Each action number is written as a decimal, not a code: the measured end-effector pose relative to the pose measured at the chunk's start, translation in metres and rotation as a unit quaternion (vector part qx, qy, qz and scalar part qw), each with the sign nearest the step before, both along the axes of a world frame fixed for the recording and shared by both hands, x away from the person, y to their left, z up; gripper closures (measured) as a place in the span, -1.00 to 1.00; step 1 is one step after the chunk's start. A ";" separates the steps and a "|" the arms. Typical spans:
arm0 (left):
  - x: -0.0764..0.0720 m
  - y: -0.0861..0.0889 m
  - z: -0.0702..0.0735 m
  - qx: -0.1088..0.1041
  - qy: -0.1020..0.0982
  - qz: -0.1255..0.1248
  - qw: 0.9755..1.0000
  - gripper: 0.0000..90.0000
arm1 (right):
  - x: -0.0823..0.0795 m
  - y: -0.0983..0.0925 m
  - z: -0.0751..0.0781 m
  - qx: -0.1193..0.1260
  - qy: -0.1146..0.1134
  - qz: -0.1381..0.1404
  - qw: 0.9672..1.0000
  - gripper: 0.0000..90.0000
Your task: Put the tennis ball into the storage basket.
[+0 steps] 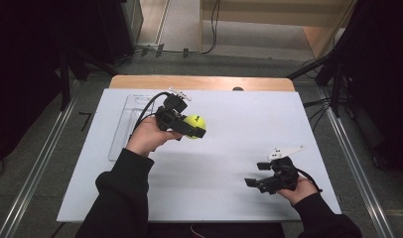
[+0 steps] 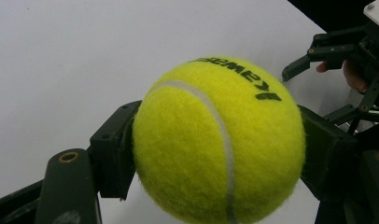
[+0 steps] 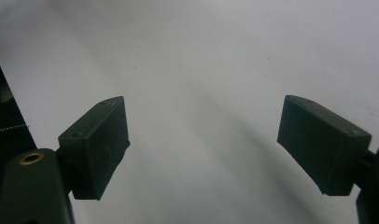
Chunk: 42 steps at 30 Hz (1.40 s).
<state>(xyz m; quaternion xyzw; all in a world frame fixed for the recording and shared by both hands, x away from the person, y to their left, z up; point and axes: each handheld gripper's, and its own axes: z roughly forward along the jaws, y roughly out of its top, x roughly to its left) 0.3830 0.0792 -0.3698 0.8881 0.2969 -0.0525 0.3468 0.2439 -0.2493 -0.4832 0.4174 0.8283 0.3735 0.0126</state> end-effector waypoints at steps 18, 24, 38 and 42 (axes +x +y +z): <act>0.006 0.023 0.003 0.006 0.001 0.026 1.000 -0.42 | 0.001 0.000 0.000 0.002 -0.001 0.000 1.000 -0.68; 0.008 0.030 0.003 0.011 -0.001 0.037 0.999 -0.42 | 0.001 -0.001 0.000 0.003 -0.001 0.000 1.000 -0.68; 0.013 0.045 0.004 0.017 -0.009 0.067 0.998 -0.42 | 0.000 -0.002 0.000 0.002 -0.001 -0.001 1.000 -0.68; 0.015 0.050 0.004 0.023 -0.011 0.076 0.997 -0.42 | 0.000 -0.002 0.000 0.003 0.000 -0.002 1.000 -0.68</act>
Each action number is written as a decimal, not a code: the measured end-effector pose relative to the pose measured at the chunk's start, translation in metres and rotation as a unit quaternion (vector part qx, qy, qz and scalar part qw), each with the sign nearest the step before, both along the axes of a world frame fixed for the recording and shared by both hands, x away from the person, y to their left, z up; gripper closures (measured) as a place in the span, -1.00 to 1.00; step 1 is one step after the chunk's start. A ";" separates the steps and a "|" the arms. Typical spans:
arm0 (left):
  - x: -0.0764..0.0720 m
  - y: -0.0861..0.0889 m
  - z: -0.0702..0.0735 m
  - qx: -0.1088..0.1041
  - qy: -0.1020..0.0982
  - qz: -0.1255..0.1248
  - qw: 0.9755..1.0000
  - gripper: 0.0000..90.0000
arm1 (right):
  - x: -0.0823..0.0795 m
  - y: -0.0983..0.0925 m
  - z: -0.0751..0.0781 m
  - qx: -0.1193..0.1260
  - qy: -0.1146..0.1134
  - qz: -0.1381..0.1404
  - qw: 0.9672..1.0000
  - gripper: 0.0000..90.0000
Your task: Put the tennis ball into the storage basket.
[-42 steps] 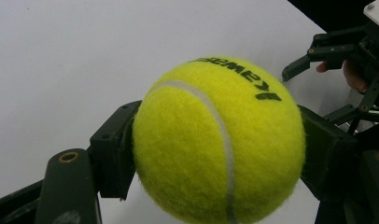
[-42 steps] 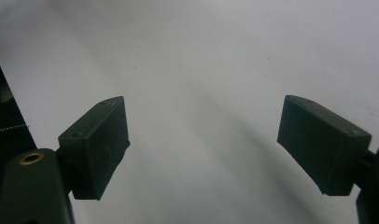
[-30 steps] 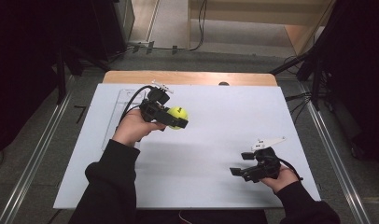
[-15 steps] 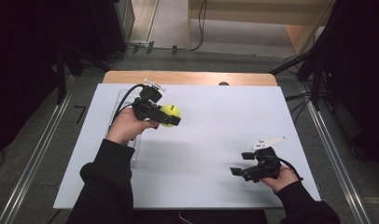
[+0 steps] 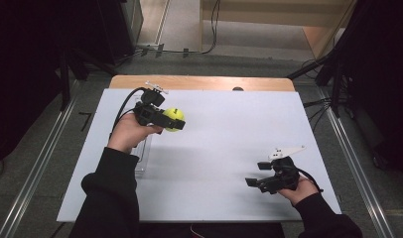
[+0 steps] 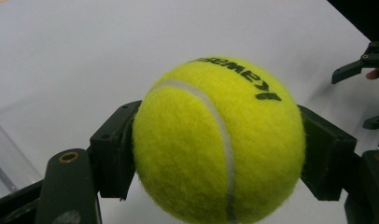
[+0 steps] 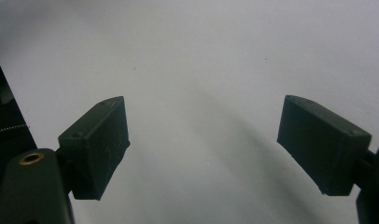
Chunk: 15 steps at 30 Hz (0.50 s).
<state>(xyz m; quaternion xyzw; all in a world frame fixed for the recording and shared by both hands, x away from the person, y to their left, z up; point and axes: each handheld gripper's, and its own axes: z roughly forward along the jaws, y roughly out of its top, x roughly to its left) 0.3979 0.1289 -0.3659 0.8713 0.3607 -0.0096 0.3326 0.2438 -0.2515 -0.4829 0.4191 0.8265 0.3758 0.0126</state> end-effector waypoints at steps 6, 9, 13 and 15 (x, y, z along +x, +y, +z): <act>0.003 0.008 0.000 -0.004 0.000 0.015 1.000 -0.42 | 0.000 0.000 0.000 0.000 0.000 0.000 1.000 -0.68; 0.004 0.012 -0.001 -0.005 0.000 0.020 1.000 -0.42 | 0.000 0.000 0.000 0.000 0.000 0.000 1.000 -0.68; 0.005 0.017 -0.001 -0.004 -0.001 0.028 1.000 -0.42 | 0.000 0.000 0.000 0.000 0.000 0.000 1.000 -0.68; 0.005 0.019 -0.001 -0.005 -0.001 0.031 0.999 -0.42 | 0.000 0.000 0.000 0.000 0.000 0.000 1.000 -0.68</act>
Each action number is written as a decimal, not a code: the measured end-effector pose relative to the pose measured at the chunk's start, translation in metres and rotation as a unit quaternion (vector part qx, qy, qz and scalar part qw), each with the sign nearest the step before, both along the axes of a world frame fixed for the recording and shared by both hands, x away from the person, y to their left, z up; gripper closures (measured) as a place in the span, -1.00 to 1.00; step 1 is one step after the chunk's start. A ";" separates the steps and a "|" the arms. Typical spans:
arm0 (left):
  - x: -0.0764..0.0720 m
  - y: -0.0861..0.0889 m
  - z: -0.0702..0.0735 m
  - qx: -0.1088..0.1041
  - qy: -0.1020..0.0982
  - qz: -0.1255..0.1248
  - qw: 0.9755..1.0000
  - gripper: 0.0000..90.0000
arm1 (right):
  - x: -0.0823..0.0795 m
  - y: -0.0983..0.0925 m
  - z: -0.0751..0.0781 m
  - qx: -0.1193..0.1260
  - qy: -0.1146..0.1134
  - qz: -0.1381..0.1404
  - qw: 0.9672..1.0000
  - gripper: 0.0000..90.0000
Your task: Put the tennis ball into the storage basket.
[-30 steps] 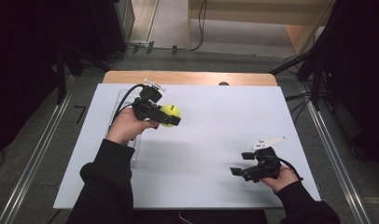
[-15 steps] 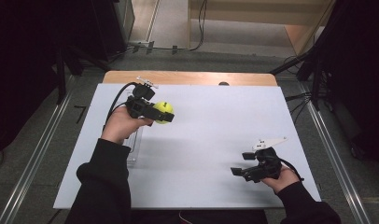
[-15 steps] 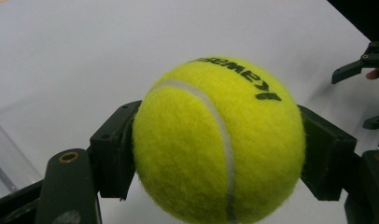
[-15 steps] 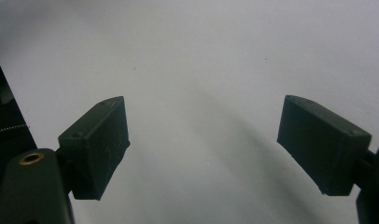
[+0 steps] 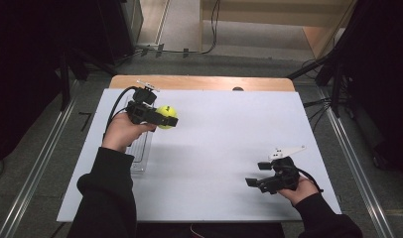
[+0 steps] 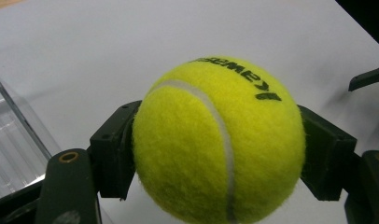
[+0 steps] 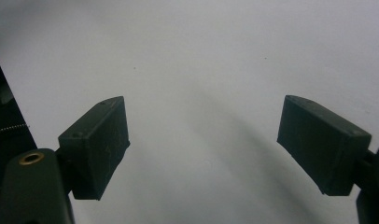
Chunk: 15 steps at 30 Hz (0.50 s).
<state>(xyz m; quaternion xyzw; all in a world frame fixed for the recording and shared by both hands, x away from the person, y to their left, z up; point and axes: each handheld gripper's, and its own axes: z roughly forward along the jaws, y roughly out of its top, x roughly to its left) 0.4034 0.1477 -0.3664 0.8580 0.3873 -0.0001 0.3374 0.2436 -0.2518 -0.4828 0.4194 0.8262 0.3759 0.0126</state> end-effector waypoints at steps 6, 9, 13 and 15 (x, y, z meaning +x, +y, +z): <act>0.001 0.007 0.001 -0.001 -0.002 0.013 1.000 -0.42 | 0.000 0.000 0.000 0.000 0.000 0.000 1.000 -0.68; 0.002 0.011 0.001 0.000 -0.002 0.021 1.000 -0.42 | 0.000 0.000 0.000 0.000 0.000 0.000 1.000 -0.68; 0.003 0.014 0.000 -0.001 -0.002 0.024 1.000 -0.42 | 0.000 0.000 0.000 0.000 0.001 0.000 1.000 -0.68; 0.003 0.015 -0.001 0.003 -0.001 0.028 1.000 -0.42 | 0.000 0.000 0.000 0.000 0.001 0.000 1.000 -0.68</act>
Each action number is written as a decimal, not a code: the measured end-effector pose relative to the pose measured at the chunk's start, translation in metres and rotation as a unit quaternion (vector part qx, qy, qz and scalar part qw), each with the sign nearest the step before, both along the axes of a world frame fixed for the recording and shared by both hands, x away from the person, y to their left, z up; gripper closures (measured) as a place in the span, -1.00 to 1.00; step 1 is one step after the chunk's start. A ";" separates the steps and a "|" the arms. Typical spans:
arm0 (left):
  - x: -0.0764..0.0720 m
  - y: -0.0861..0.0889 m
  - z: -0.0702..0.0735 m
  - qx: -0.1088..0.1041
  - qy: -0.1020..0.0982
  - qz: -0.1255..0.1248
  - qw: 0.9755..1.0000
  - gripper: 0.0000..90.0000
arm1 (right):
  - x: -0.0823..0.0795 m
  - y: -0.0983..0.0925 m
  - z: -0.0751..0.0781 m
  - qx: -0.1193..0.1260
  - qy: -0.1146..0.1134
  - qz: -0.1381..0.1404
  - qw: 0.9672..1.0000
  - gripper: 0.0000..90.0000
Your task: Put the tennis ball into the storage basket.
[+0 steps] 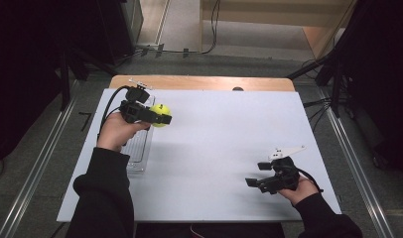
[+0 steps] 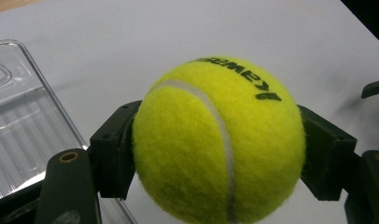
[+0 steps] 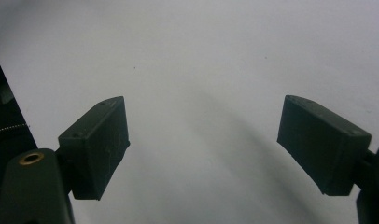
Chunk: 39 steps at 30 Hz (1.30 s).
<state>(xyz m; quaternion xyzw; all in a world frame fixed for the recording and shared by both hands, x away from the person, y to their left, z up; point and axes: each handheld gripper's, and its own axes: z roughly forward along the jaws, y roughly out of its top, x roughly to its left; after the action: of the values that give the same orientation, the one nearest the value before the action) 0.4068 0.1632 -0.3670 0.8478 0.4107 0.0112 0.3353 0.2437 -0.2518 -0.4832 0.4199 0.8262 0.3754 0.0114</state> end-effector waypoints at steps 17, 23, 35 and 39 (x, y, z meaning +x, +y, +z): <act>0.004 0.022 -0.001 0.010 -0.007 0.047 0.999 -0.42 | 0.000 -0.001 0.000 0.000 0.000 -0.001 1.000 -0.68; 0.006 0.029 -0.002 0.011 -0.009 0.062 0.998 -0.42 | 0.000 -0.001 0.000 0.000 0.000 -0.001 1.000 -0.68; 0.007 0.043 -0.003 0.018 -0.020 0.094 0.995 -0.42 | 0.000 -0.001 0.000 0.001 0.000 -0.001 1.000 -0.68; 0.008 0.047 -0.005 0.017 -0.021 0.105 0.994 -0.42 | 0.000 -0.001 0.000 0.001 0.000 -0.001 1.000 -0.68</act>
<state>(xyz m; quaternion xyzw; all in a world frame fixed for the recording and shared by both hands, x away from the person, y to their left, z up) 0.4149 0.2105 -0.3719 0.8052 0.4902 0.0711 0.3260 0.2438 -0.2524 -0.4833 0.4211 0.8254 0.3758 0.0113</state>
